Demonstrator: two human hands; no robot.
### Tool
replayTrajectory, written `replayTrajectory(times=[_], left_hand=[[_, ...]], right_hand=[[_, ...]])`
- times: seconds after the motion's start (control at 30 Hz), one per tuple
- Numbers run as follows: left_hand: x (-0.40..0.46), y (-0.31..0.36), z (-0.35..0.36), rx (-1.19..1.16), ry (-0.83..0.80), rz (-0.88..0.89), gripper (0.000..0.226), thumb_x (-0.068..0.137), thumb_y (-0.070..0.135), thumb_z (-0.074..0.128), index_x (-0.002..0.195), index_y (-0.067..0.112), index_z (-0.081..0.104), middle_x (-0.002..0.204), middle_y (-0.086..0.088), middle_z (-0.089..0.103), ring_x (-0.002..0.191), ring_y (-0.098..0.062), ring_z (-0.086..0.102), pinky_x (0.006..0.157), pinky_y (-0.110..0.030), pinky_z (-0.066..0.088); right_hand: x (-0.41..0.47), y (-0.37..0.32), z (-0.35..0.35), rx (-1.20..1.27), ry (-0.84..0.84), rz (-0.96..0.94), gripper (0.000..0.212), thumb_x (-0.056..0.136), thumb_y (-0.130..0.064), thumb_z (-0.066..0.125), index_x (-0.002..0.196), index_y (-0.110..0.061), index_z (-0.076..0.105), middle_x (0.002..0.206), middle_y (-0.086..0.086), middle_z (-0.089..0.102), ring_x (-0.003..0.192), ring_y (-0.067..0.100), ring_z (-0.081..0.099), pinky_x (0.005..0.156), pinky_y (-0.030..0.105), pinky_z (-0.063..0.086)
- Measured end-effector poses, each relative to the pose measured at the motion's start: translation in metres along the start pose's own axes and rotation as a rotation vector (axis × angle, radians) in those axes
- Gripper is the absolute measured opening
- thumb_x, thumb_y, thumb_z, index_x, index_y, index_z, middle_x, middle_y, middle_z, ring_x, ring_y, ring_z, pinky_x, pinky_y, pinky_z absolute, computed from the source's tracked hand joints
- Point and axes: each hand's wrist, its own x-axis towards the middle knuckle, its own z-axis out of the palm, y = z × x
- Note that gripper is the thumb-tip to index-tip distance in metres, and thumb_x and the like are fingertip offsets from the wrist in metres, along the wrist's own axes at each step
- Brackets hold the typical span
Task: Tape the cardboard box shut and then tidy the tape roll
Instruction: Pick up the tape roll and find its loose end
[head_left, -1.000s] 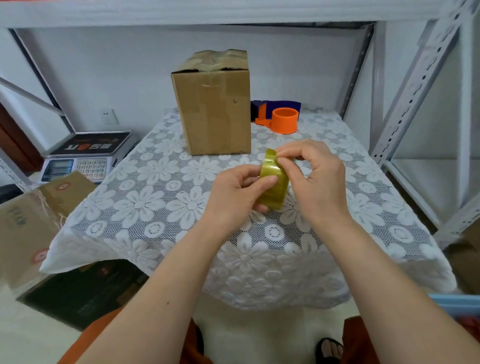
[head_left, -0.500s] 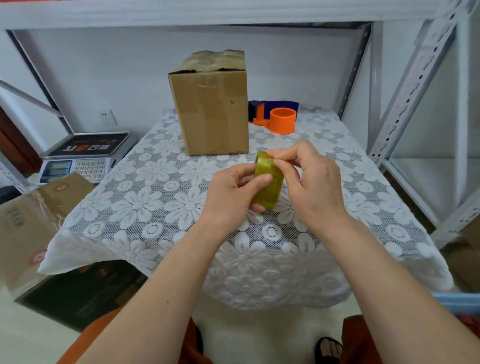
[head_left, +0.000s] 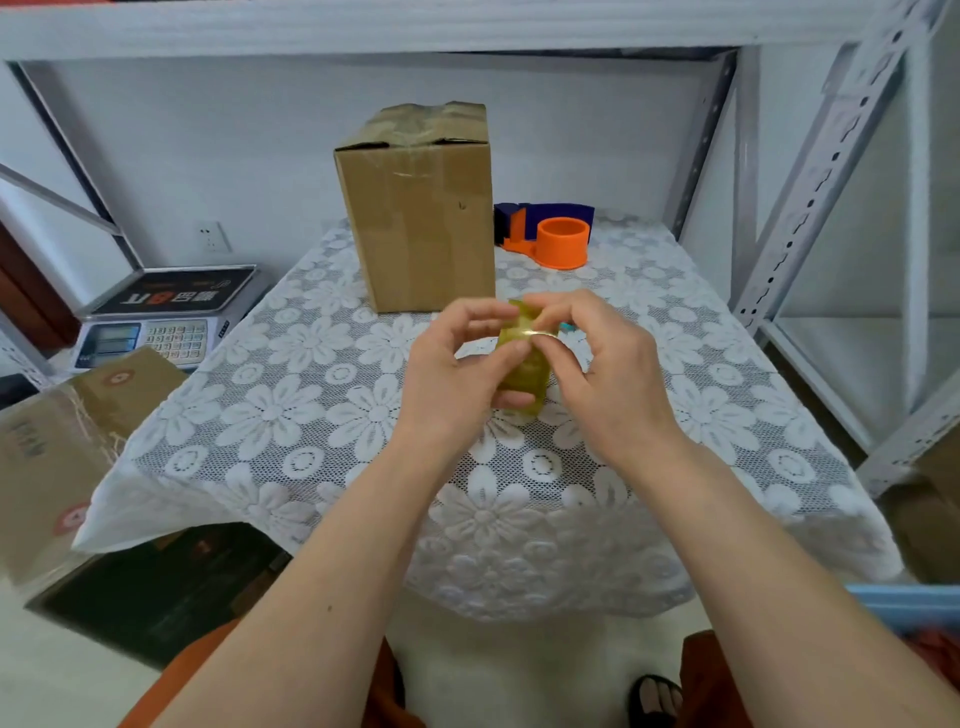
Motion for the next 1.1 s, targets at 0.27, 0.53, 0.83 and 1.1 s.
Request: replayTrajectory(times=[0.27,0.53,0.83,1.1], left_hand=[[0.003,0.0,-0.003,-0.176,0.086,-0.104,0.008,0.086,0.006,0.067,0.084,0.012,0.072,0.088,-0.011,0.07,0.069,-0.014,0.071,0.055,-0.026,0.059],[0.005,0.002,-0.003,-0.277,0.135,-0.165,0.006,0.085,0.013,0.069,0.081,0.009,0.071,0.092,-0.014,0.07,0.077,-0.02,0.07,0.061,-0.029,0.061],[0.001,0.002,0.0,-0.238,0.116,-0.143,0.009,0.085,0.013,0.069,0.089,0.005,0.071,0.101,-0.021,0.071,0.086,-0.026,0.071,0.062,-0.03,0.061],[0.0,0.005,0.0,-0.255,0.107,-0.142,0.022,0.084,0.008,0.07,0.105,0.01,0.067,0.089,-0.01,0.074,0.074,-0.02,0.073,0.058,-0.031,0.061]], right_hand=[[-0.002,-0.009,0.001,0.041,0.014,0.021,0.057,0.084,-0.008,0.065,0.133,-0.029,0.046,0.109,-0.001,0.065,0.105,0.012,0.06,0.092,0.034,0.05],[0.004,-0.008,-0.005,0.112,0.077,0.279,0.058,0.073,-0.015,0.077,0.124,-0.03,0.053,0.096,0.001,0.056,0.082,0.018,0.058,0.076,0.031,0.053],[0.006,-0.01,0.003,0.187,0.096,0.349,0.007,0.083,-0.015,0.067,0.087,-0.02,0.065,0.091,-0.001,0.061,0.077,0.008,0.056,0.07,0.027,0.05],[0.007,-0.014,0.006,0.237,0.101,0.351,0.01,0.09,-0.02,0.06,0.083,-0.023,0.067,0.093,0.002,0.061,0.083,0.014,0.061,0.078,0.043,0.054]])
